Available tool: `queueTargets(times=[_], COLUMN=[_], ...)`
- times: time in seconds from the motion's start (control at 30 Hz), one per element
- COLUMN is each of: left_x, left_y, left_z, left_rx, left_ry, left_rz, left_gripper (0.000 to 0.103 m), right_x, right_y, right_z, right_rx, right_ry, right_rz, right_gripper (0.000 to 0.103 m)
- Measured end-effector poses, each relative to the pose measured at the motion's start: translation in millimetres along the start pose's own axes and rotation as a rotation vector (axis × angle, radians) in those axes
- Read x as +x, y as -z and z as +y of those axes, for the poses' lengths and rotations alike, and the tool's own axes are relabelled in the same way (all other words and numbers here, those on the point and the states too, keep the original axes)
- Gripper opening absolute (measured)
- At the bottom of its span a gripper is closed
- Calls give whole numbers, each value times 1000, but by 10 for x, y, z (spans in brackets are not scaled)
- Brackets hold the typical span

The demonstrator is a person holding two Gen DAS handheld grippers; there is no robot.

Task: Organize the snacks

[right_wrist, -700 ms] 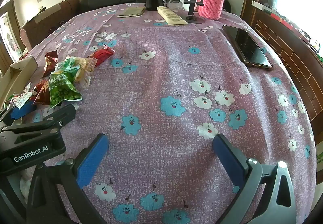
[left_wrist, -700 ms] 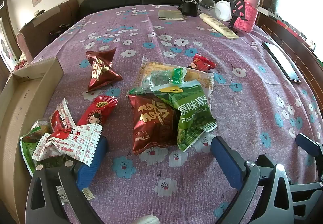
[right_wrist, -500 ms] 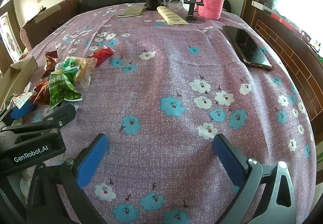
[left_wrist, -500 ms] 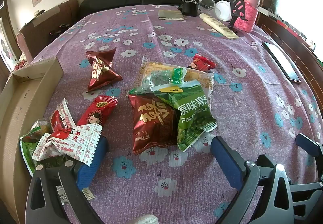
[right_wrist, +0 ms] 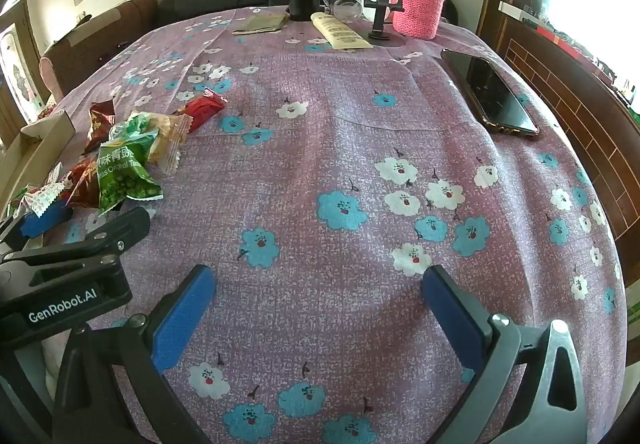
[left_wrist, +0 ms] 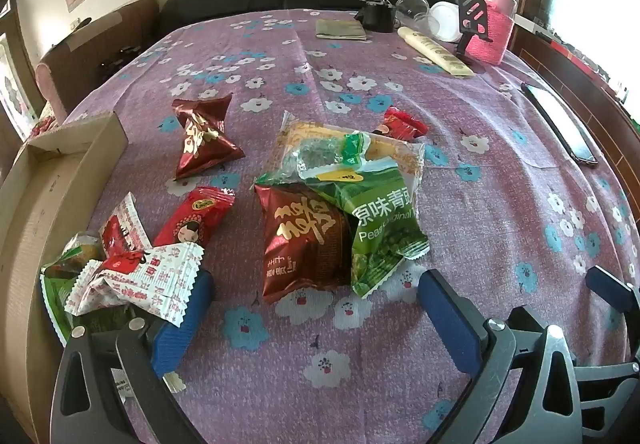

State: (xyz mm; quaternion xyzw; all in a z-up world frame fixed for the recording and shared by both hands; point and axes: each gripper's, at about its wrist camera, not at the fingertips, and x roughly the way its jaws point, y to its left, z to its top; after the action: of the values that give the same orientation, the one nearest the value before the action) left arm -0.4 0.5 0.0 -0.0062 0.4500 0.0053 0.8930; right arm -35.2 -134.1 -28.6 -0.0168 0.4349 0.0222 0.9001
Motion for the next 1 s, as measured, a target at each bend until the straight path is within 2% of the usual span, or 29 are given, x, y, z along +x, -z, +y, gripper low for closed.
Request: queueTargets(times=[0.33, 1.0], left_x=[-46, -70], left_y=[17, 51], left_z=[31, 47], left_rx=[17, -18], left_ry=[26, 2], left_rz=[31, 7], left_gripper=[103, 103], right_x=[-4, -8], right_y=[6, 4], right_z=[7, 1], right_rx=[-6, -6], right_ry=[-2, -4], right_rz=[0, 3], right_gripper=[103, 103])
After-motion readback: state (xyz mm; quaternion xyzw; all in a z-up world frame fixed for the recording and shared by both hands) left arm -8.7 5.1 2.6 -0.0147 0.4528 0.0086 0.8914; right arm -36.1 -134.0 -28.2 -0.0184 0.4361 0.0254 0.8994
